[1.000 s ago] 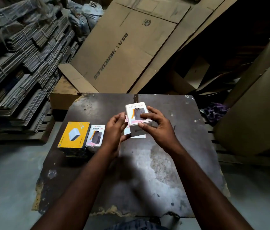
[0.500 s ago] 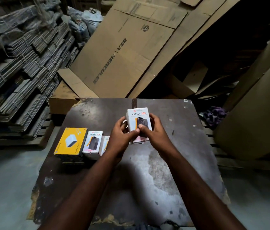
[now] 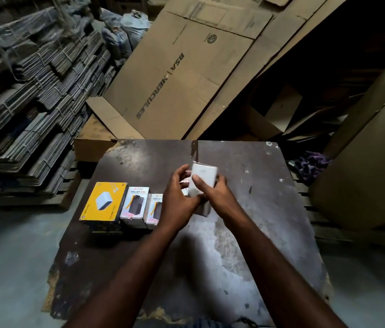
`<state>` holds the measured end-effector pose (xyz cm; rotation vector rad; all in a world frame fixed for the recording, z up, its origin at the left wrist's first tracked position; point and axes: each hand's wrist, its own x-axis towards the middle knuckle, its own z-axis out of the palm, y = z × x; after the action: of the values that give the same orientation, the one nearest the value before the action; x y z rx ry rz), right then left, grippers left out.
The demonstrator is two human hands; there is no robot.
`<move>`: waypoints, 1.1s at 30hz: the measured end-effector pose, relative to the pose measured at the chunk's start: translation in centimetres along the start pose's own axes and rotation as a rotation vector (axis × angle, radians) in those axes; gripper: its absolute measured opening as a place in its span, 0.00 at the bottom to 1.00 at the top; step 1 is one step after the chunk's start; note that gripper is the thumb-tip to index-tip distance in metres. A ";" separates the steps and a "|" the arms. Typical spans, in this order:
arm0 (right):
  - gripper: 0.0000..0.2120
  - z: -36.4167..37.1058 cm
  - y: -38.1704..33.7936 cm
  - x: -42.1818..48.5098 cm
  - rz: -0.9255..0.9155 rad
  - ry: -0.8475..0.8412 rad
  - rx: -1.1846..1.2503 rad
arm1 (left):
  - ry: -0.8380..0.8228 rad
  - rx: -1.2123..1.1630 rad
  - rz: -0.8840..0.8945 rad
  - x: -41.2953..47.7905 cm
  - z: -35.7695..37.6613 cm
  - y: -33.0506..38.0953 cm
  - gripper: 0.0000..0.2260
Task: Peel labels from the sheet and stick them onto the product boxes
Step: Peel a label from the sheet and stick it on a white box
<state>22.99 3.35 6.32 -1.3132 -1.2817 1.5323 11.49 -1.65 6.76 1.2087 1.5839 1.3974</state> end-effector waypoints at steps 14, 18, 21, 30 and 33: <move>0.24 -2.8 -1.6 -0.8 -0.030 -0.343 0.220 | -0.208 -0.250 -0.225 2.1 -2.9 0.3 0.27; 0.25 -3.1 -1.9 -0.9 -0.001 -0.413 0.246 | -0.423 -0.404 -0.307 1.5 -2.5 1.3 0.17; 0.24 -3.4 -1.7 -0.5 -0.004 -0.438 0.221 | -0.374 -0.457 -0.341 1.3 -2.4 1.6 0.20; 0.18 -2.8 -2.0 -0.3 -0.257 -0.113 -0.171 | -0.130 -0.081 -0.168 1.8 -2.5 -0.6 0.28; 0.09 -2.4 -2.1 0.1 -0.361 -0.077 -0.267 | -0.156 0.035 -0.139 1.6 -2.2 -1.1 0.29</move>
<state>25.14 4.43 8.39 -1.1106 -1.7140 1.1989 8.67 -0.84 6.18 1.1747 1.5580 1.1637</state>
